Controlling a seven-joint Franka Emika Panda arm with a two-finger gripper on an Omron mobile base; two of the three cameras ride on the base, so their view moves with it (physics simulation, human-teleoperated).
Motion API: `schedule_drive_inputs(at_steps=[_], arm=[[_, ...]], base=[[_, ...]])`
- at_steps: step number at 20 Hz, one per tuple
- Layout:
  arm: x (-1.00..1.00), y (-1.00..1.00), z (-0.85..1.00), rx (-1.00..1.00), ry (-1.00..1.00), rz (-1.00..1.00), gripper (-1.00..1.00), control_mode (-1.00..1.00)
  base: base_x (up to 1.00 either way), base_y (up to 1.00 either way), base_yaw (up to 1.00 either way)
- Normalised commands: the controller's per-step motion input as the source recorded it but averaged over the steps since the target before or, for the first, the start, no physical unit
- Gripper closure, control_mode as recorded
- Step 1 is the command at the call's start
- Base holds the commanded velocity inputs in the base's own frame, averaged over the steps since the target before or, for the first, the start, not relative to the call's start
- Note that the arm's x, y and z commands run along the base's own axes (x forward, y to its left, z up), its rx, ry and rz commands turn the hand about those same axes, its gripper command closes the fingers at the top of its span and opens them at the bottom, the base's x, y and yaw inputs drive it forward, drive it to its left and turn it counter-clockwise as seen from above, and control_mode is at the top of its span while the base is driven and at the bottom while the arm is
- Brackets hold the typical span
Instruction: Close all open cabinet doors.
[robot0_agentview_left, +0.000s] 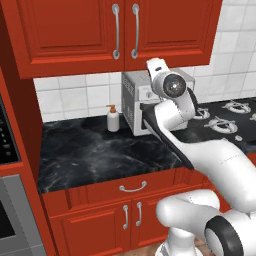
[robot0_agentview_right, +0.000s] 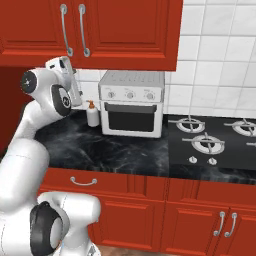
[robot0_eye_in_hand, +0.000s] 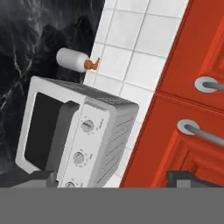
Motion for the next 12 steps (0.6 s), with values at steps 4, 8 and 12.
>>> schedule_drive_inputs(at_steps=[4,8,12], arm=[[-0.65,0.00,0.30,0.48,-0.21,-0.08,-1.00,-1.00],[-0.55,0.00,0.32,0.60,-0.22,-0.11,-1.00,-1.00],[-0.63,0.00,0.20,0.65,-0.24,-0.12,-1.00,-1.00]], base=[[0.00,0.00,0.00],[0.00,0.00,0.00],[0.00,0.00,0.00]])
